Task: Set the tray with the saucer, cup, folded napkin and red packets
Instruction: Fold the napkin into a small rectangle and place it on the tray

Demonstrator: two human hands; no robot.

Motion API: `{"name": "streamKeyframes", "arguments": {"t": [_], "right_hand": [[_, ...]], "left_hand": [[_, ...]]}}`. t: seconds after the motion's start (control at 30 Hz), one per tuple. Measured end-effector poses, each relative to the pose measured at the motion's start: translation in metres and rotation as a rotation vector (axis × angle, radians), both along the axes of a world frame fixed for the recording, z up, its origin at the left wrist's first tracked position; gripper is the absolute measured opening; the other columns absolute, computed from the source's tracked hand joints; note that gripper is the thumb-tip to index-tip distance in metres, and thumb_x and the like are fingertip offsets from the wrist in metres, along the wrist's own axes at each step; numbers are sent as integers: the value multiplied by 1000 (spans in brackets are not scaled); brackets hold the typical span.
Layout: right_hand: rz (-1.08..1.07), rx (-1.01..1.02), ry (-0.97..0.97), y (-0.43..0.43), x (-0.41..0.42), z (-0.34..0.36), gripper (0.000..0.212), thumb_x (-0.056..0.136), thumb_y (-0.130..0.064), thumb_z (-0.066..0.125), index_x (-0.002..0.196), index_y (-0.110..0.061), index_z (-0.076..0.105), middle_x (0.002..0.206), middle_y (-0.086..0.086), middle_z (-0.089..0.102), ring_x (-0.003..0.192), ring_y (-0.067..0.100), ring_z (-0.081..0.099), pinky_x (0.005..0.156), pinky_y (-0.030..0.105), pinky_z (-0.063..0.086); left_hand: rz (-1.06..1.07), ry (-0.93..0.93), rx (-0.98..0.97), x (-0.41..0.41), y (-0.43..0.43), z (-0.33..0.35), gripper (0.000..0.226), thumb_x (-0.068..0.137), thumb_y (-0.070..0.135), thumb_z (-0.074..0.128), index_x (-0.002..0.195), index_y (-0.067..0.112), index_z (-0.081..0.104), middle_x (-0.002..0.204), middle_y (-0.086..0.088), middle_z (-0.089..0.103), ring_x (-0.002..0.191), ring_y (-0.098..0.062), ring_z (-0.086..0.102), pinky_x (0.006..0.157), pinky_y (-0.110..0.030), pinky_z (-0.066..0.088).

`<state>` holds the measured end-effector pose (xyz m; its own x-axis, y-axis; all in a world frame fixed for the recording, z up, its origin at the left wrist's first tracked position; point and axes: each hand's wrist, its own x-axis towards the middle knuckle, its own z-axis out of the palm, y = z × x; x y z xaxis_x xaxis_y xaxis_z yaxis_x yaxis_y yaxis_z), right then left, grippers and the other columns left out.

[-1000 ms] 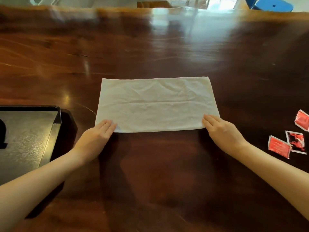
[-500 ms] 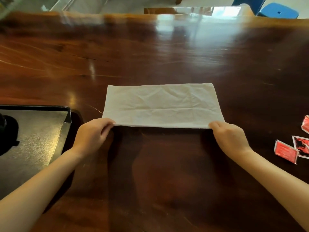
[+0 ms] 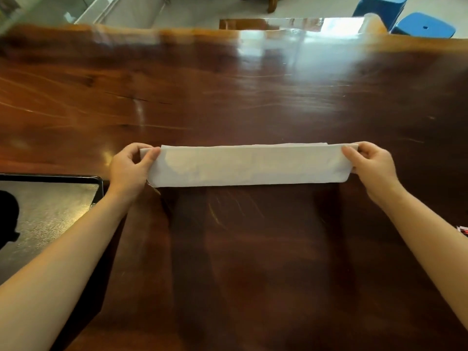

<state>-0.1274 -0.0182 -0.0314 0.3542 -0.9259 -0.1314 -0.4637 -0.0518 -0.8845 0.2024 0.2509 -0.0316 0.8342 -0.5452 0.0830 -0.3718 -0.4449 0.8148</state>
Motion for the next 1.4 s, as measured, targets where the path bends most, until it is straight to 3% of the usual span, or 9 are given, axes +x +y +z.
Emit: {"name": "streamKeyframes", "arguments": {"t": [0.17,0.4,0.73,0.97,1.07,1.13,1.2,1.27,1.4], "right_hand": [[-121,-193,169,-16,40,-20,22,96,-24,44,92,-8,57,87,6,55,81,18,49,62,28,35],[-174,-424,457,-27,66,-51,29,100,-27,38,103,-4,54,93,14,64,82,33,60,67,36,41],[-206,-676,717,-28,65,-79,27,98,-22,38,99,1,52,90,20,63,78,39,59,72,40,33],[-299,-617,652,-26,75,-58,30,97,-21,39,117,-2,51,116,20,54,105,36,49,92,47,33],[30,-772,319,13,125,-47,37,91,-12,39,123,-1,54,120,20,59,110,39,54,97,45,33],[481,-757,394,55,161,-52,46,94,-13,31,137,-3,43,141,18,46,133,35,39,112,45,20],[726,-617,602,83,179,-63,50,101,-25,19,149,-12,14,159,5,11,147,21,4,118,46,-3],[736,-609,685,90,177,-73,54,101,-38,12,150,-19,0,160,-2,-4,146,15,-10,118,43,-9],[716,-587,707,70,157,-75,58,98,-49,10,149,-27,-5,159,-8,-9,145,11,-14,118,40,-10]], "left_hand": [[71,-17,97,18,-36,-18,25,93,32,52,99,9,59,93,-1,57,85,-17,51,67,-30,38],[85,-298,392,22,-58,-49,28,99,30,38,99,6,52,97,-16,63,84,-37,55,64,-39,37],[131,-466,515,21,-61,-60,29,98,29,42,98,2,54,101,-21,52,64,-35,46,56,-38,33],[265,-392,502,25,-56,-52,29,96,24,45,112,1,50,116,-24,47,96,-42,50,72,-47,41],[143,-522,333,-3,-67,-48,32,93,17,43,119,2,55,118,-22,56,106,-40,51,89,-46,38],[-119,-544,285,-34,-83,-57,38,94,15,39,127,6,54,128,-17,57,119,-35,51,102,-43,33],[-207,-453,445,-55,-93,-67,44,98,25,32,140,14,40,148,-10,39,139,-26,31,114,-44,16],[-170,-425,617,-56,-94,-78,52,99,37,25,148,21,22,157,-4,19,146,-21,11,116,-46,5],[-194,-422,697,-34,-81,-81,66,94,54,21,150,20,12,159,0,7,147,-16,2,117,-42,-1]]}}
